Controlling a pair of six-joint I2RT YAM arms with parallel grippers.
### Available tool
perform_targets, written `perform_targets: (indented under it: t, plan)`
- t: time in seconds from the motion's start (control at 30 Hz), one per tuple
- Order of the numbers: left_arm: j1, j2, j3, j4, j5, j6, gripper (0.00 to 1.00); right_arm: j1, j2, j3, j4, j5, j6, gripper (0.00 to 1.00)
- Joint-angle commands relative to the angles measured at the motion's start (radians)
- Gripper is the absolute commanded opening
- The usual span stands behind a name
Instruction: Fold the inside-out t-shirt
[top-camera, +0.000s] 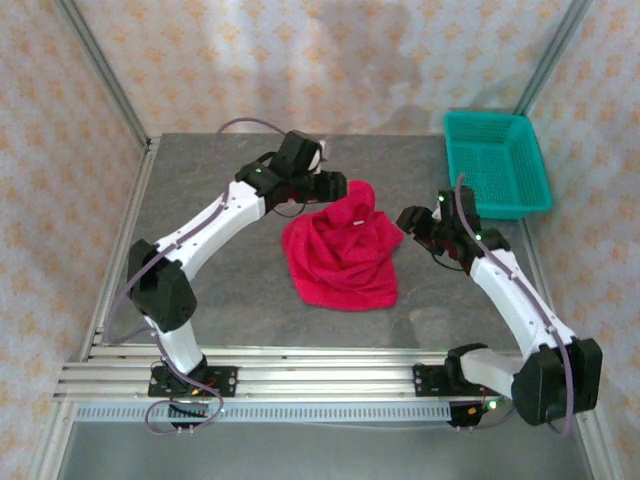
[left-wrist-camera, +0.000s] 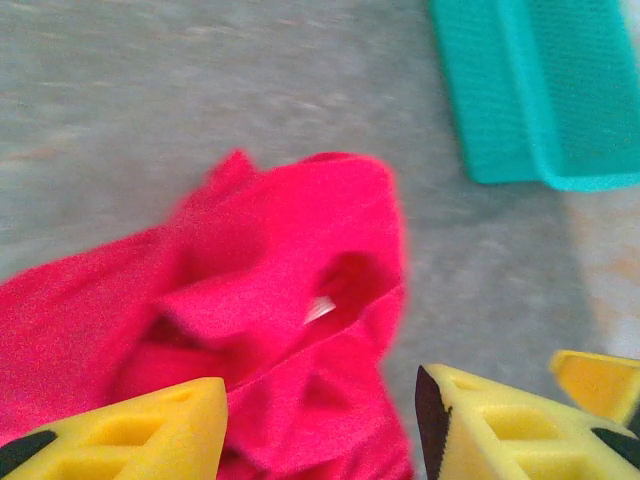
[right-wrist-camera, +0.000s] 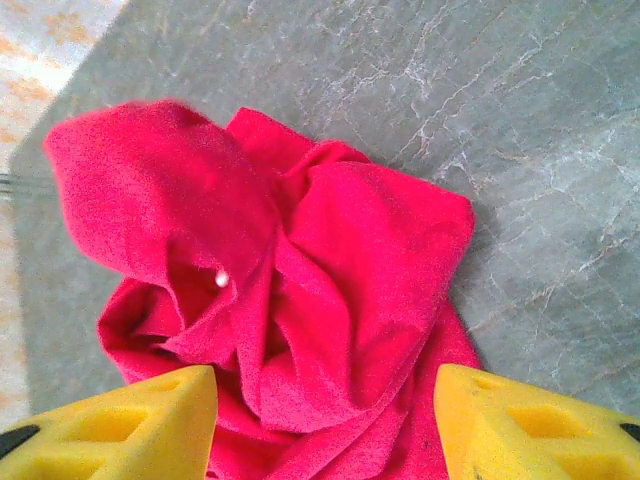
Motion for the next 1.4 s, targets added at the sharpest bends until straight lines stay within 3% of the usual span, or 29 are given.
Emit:
perform_targets:
  t: [0.0, 0.17, 0.33, 0.53, 0.63, 0.67, 0.77, 0.87, 0.93, 0.97, 1.23, 1.37]
  plan:
    - [0.059, -0.101, -0.054, -0.150, -0.183, 0.085, 0.53, 0.082, 0.101, 0.115, -0.025, 0.133, -0.078, 0.61]
    - [0.093, -0.157, -0.202, -0.073, -0.107, 0.060, 0.50, 0.179, 0.300, 0.241, -0.009, 0.215, -0.113, 0.65]
    - [0.083, -0.111, -0.248, -0.024, -0.038, 0.040, 0.49, 0.186, 0.518, 0.400, -0.051, 0.298, -0.162, 0.67]
    - [0.079, -0.003, -0.236, -0.007, -0.062, 0.053, 0.49, 0.179, 0.717, 0.558, -0.083, 0.257, -0.161, 0.67]
    - [0.079, 0.081, -0.200, 0.027, -0.049, 0.041, 0.48, 0.178, 0.766, 0.582, -0.052, 0.272, -0.130, 0.60]
    - [0.080, 0.110, -0.187, 0.039, -0.035, 0.037, 0.46, 0.177, 0.778, 0.591, -0.051, 0.268, -0.120, 0.52]
    - [0.081, 0.212, -0.144, 0.059, -0.009, 0.020, 0.39, 0.172, 0.777, 0.607, -0.051, 0.246, -0.104, 0.30]
    - [0.101, 0.251, -0.134, 0.098, 0.007, -0.010, 0.19, 0.168, 0.724, 0.607, -0.062, 0.267, -0.100, 0.09]
    - [0.125, 0.244, -0.134, 0.120, 0.021, -0.026, 0.05, 0.160, 0.675, 0.610, -0.076, 0.279, -0.107, 0.00]
    - [0.139, 0.234, -0.128, 0.116, 0.023, -0.026, 0.00, 0.155, 0.647, 0.615, -0.089, 0.284, -0.112, 0.00]
    - [0.305, -0.013, -0.082, -0.043, -0.074, 0.058, 0.00, 0.007, 0.416, 0.738, -0.193, 0.282, -0.080, 0.00]
    - [0.393, -0.158, -0.137, -0.068, -0.108, 0.085, 0.00, -0.011, 0.323, 0.785, -0.211, 0.275, -0.083, 0.00]
